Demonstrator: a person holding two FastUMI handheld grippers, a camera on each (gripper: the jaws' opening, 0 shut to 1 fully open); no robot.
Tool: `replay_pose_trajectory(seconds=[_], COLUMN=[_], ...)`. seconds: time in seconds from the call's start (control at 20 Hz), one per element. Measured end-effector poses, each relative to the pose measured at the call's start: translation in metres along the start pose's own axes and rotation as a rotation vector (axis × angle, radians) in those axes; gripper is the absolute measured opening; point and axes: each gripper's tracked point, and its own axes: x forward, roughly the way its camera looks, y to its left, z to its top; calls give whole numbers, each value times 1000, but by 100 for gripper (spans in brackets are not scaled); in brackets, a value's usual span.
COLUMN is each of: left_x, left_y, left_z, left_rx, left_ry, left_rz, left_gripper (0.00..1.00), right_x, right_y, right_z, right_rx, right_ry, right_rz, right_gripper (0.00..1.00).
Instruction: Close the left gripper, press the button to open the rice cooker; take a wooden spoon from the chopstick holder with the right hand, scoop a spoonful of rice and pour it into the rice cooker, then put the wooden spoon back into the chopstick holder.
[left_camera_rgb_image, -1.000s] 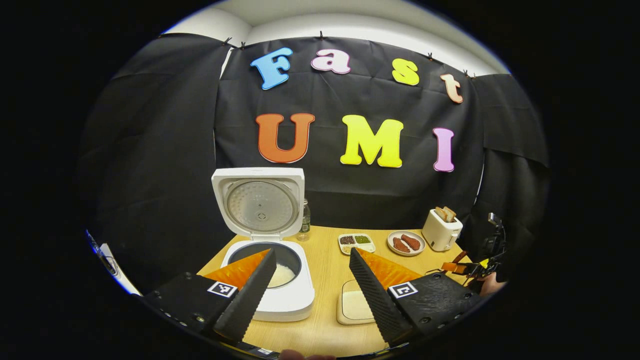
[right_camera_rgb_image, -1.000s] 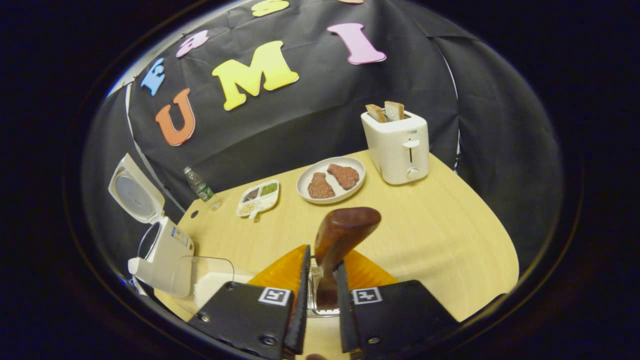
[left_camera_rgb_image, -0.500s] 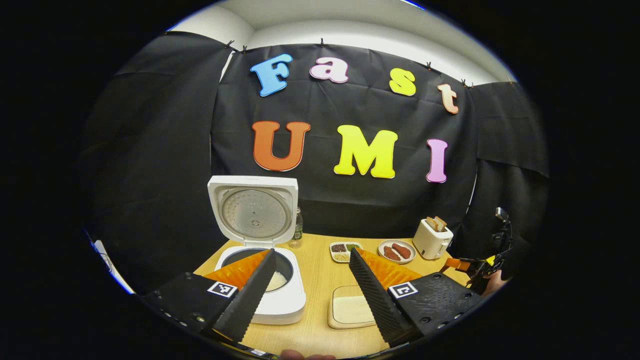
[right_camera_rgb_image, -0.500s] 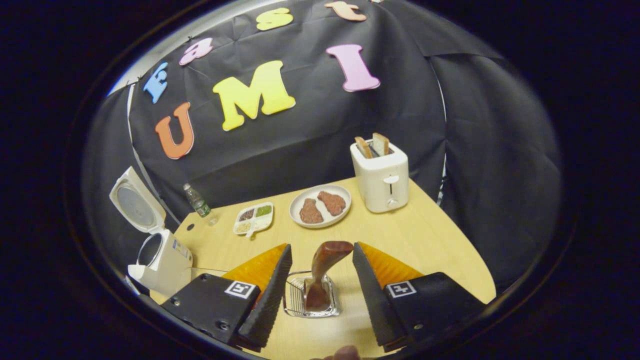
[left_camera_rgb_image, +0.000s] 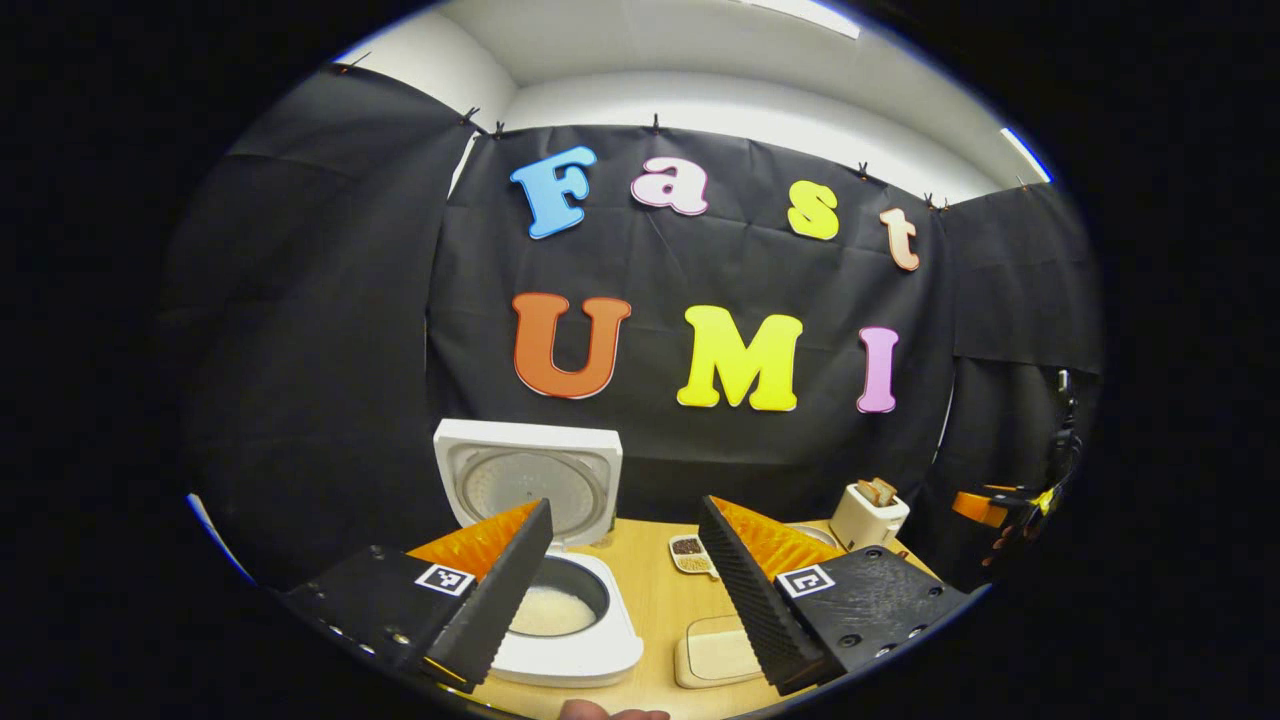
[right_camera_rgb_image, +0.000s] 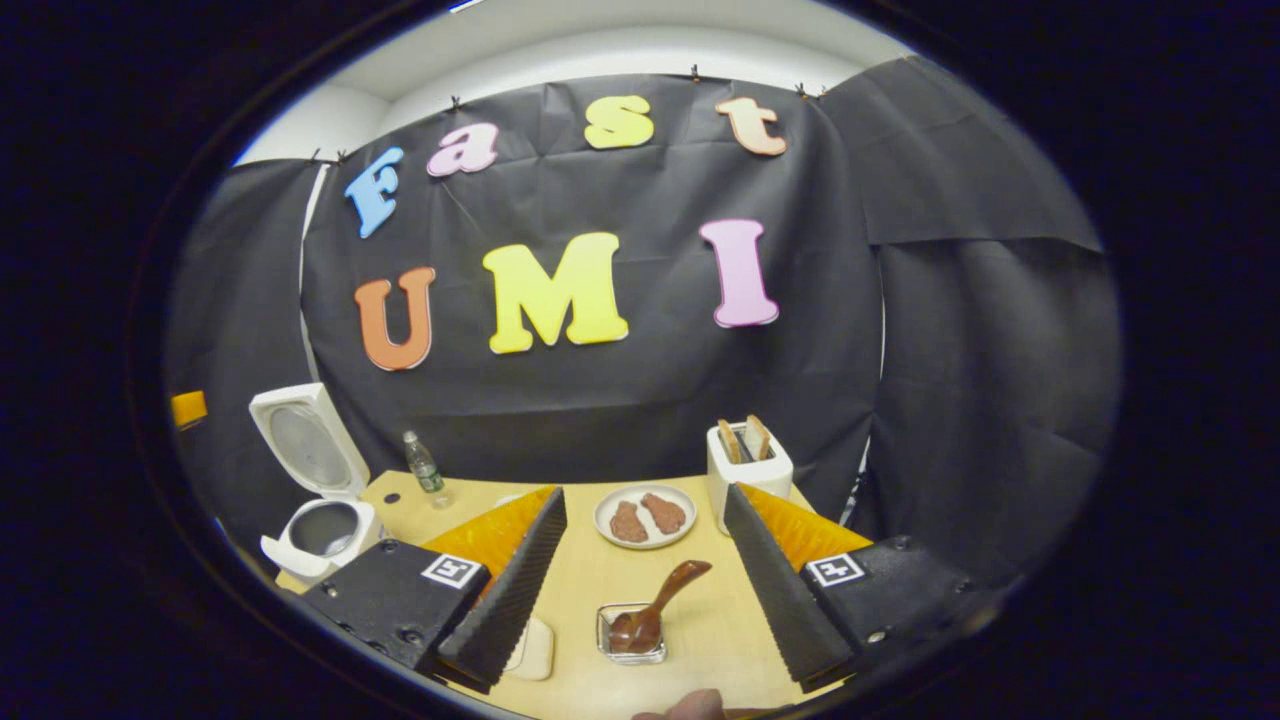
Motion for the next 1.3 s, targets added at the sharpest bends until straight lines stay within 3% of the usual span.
replay_pose_trajectory(seconds=[0.4,0.65,0.8,1.3], left_x=[68,128,162,238], left_y=[57,84,100,144], left_z=[59,47,40,-11], left_rx=[-2,13,16,-33], left_ry=[28,109,147,300], left_rz=[71,94,104,134], left_gripper=[95,95,95,95], right_x=[-50,-76,-85,-80], right_y=[54,28,12,5], right_z=[31,35,22,-11], right_rx=[56,15,63,88], right_ry=[-56,-87,-70,26], right_rz=[42,-24,-73,-130], right_gripper=[99,99,99,99])
